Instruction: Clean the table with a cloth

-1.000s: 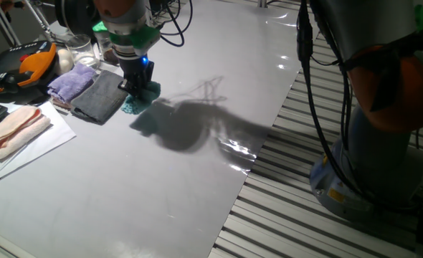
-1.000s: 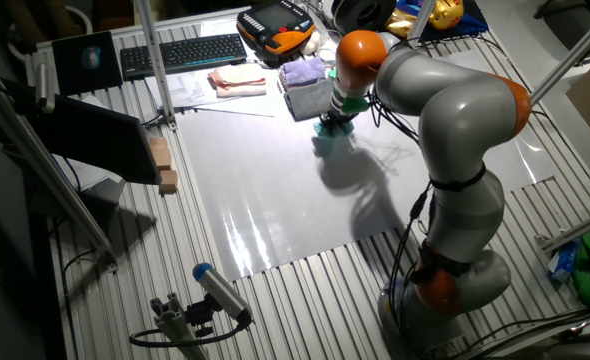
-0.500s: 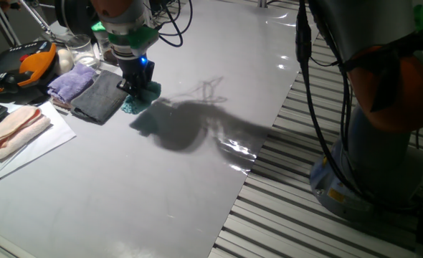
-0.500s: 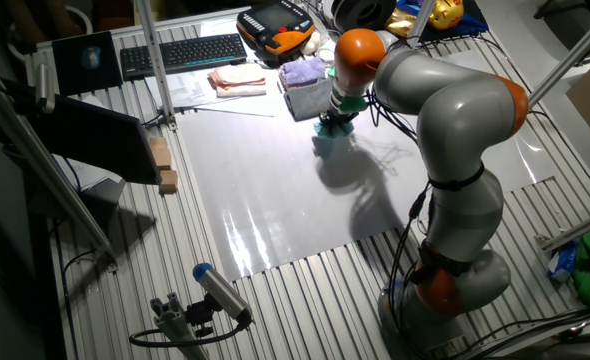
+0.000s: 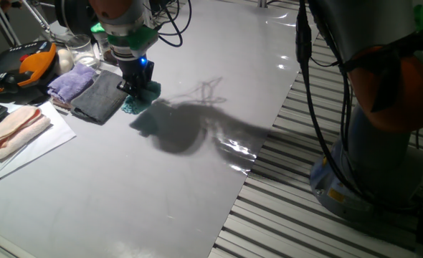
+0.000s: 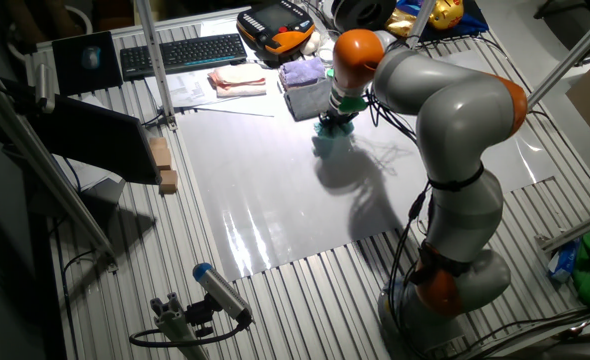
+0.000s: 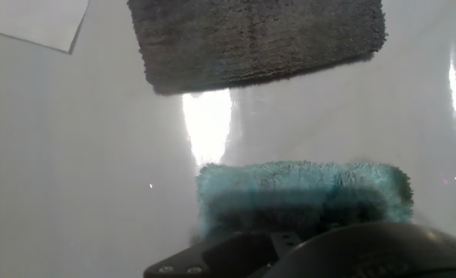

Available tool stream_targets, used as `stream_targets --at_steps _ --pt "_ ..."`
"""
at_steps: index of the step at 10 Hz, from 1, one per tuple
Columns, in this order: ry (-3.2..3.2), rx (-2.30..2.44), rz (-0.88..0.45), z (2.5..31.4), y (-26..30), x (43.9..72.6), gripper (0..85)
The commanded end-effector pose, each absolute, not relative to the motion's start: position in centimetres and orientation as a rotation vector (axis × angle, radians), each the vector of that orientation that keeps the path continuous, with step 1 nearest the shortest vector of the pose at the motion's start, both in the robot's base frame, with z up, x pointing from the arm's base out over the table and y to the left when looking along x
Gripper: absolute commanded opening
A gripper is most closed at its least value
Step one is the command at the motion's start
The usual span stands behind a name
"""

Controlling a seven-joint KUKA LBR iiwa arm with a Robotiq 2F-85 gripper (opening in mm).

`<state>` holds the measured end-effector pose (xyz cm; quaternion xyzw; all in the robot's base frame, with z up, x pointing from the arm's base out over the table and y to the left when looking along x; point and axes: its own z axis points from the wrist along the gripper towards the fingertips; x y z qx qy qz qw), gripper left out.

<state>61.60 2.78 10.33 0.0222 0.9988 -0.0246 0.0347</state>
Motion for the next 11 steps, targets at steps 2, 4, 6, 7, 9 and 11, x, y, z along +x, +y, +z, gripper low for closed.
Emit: stream_targets --at_steps 2,4,6,7,9,11 --pt "3.074 0.022 -0.006 10.3 2.8 61.6 0.0" --pt "3.06 0.018 -0.008 10.3 2.8 61.6 0.0" --pt "3.061 0.023 0.006 10.3 2.8 61.6 0.0" --pt "3.062 0.041 -0.019 10.4 3.5 61.4 0.0" --pt "3.059 0.076 -0.011 10.1 5.2 61.1 0.0" --pt "3.054 0.114 -0.007 10.0 7.2 61.5 0.0"
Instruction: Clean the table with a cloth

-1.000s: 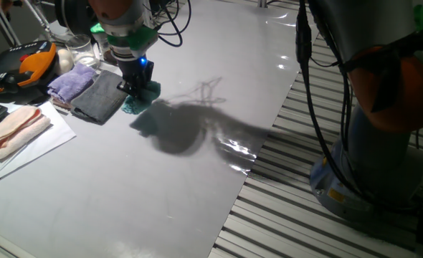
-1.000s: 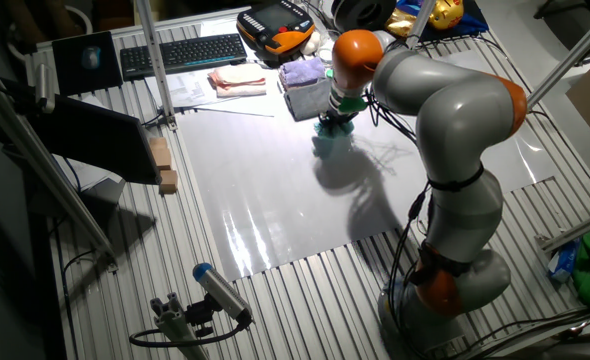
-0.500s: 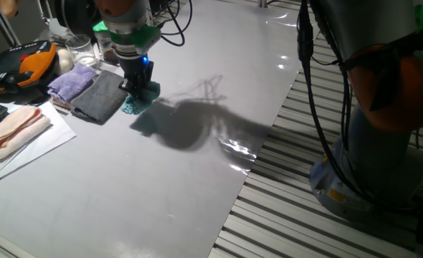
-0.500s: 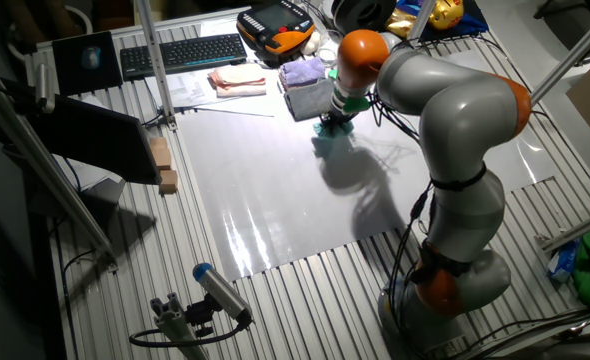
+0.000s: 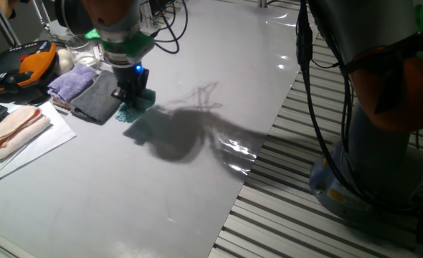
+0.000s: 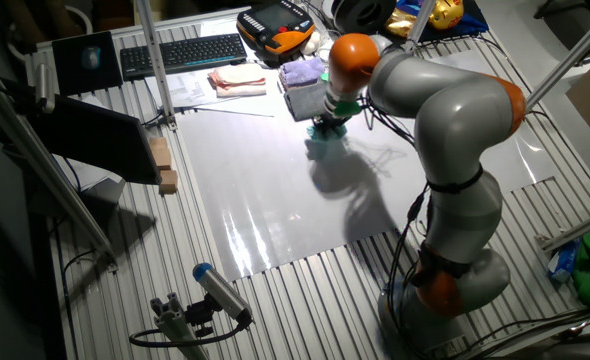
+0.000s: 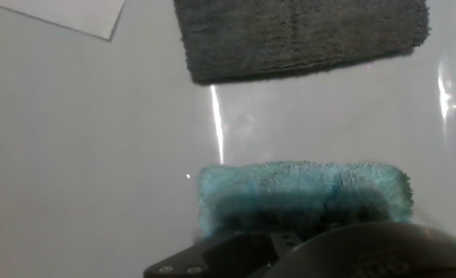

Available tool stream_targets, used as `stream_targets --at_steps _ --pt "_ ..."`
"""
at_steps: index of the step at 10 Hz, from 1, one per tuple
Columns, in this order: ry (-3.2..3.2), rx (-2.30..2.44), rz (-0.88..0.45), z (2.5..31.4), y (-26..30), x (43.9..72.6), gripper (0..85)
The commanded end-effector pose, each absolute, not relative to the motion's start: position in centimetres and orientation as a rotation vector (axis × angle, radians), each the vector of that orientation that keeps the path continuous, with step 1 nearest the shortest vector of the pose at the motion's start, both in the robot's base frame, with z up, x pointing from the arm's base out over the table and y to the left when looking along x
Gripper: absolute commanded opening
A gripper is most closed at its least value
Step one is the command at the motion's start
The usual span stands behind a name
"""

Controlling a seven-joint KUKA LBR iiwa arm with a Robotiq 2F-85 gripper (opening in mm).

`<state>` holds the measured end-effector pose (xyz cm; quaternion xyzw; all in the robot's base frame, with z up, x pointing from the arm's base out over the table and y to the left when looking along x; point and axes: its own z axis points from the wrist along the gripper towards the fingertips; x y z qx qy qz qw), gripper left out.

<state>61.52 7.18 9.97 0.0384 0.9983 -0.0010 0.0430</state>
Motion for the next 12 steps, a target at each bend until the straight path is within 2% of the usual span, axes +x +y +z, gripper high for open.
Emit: stream_targets --at_steps 1,5,12 --pt "3.048 0.126 0.015 9.8 8.1 61.6 0.0" --pt "3.038 0.175 -0.024 8.5 12.6 60.5 0.0" --pt "3.021 0.229 -0.036 6.6 16.1 57.7 0.0"
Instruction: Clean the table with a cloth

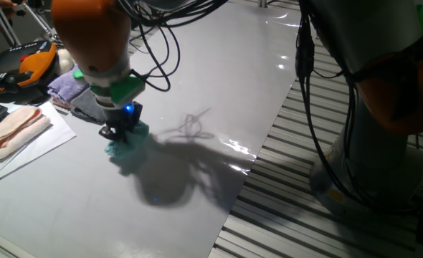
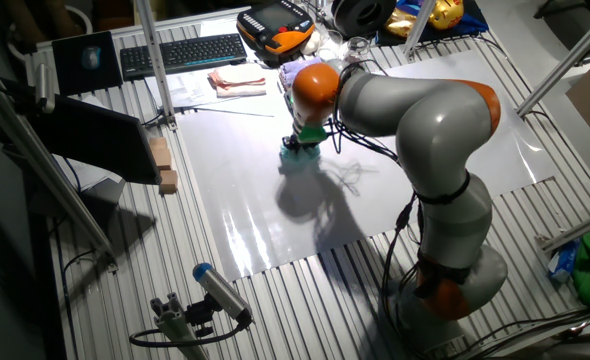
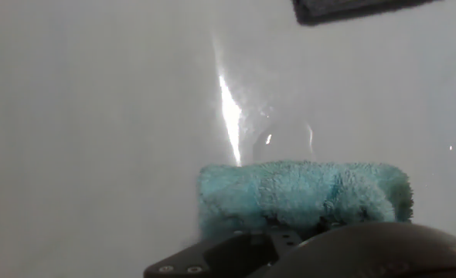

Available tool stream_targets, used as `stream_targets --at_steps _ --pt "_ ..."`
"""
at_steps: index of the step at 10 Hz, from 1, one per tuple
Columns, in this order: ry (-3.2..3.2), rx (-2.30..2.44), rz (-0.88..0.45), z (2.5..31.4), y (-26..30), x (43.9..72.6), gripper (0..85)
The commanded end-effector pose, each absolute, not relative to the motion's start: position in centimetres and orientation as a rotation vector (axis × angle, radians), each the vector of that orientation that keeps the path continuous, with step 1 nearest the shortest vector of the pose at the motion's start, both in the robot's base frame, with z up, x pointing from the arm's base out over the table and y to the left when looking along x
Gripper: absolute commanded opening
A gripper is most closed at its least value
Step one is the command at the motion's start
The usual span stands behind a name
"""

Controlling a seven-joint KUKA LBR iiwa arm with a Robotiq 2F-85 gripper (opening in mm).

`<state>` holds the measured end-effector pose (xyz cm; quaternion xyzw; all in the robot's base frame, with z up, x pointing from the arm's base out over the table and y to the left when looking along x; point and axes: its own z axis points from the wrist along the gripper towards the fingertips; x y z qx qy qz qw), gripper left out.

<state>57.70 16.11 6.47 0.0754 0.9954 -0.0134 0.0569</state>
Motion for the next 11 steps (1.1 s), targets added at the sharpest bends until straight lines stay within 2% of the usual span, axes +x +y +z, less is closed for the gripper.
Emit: stream_targets --at_steps 1,5,11 --pt "3.013 0.225 -0.044 6.2 16.2 57.6 0.0" --pt "3.008 0.233 -0.024 4.4 16.3 57.4 0.0" --pt "2.995 0.257 -0.012 3.1 16.4 57.2 0.0"
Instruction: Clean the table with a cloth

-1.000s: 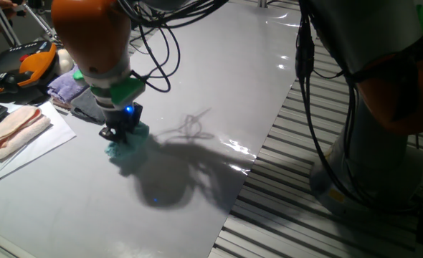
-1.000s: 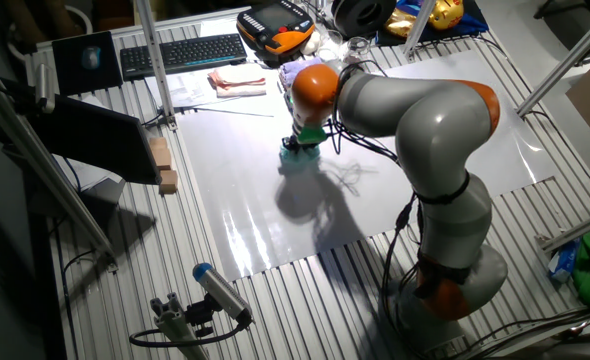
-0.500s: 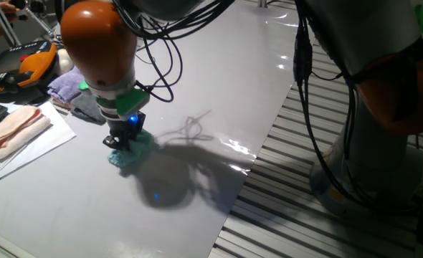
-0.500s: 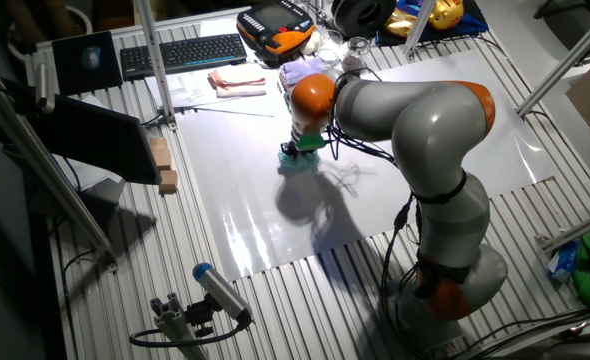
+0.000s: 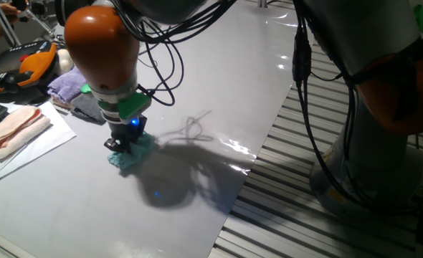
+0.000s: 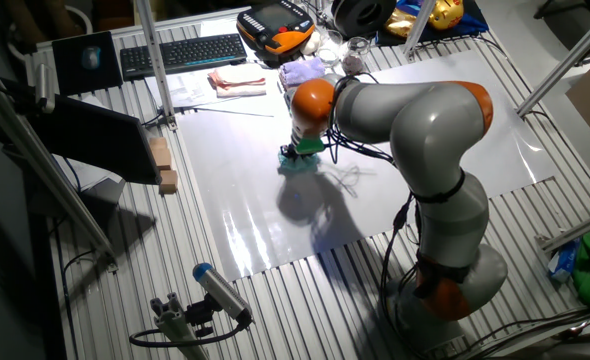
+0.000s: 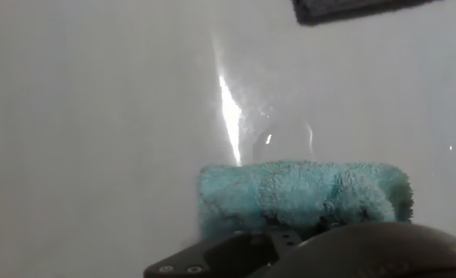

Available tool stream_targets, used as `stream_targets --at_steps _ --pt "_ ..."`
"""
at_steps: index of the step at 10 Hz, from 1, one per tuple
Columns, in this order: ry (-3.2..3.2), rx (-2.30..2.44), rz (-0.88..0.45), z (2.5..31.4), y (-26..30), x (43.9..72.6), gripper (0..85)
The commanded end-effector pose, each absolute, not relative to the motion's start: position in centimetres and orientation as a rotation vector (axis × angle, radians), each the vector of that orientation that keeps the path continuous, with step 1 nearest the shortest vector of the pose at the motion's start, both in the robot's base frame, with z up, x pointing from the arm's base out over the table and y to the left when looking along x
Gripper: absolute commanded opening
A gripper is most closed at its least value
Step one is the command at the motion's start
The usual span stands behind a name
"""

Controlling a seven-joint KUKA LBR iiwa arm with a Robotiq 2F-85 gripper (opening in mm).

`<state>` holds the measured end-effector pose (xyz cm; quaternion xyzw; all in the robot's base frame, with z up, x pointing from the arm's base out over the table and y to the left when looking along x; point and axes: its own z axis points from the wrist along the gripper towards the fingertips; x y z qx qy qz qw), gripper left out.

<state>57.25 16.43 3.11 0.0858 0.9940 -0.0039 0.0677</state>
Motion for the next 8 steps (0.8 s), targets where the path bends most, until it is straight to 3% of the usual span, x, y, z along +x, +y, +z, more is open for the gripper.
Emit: stream_targets --at_steps 1,8 --pt "2.994 0.262 -0.011 3.2 16.4 57.3 0.0" --pt "2.997 0.261 -0.03 3.4 16.7 58.7 0.0"
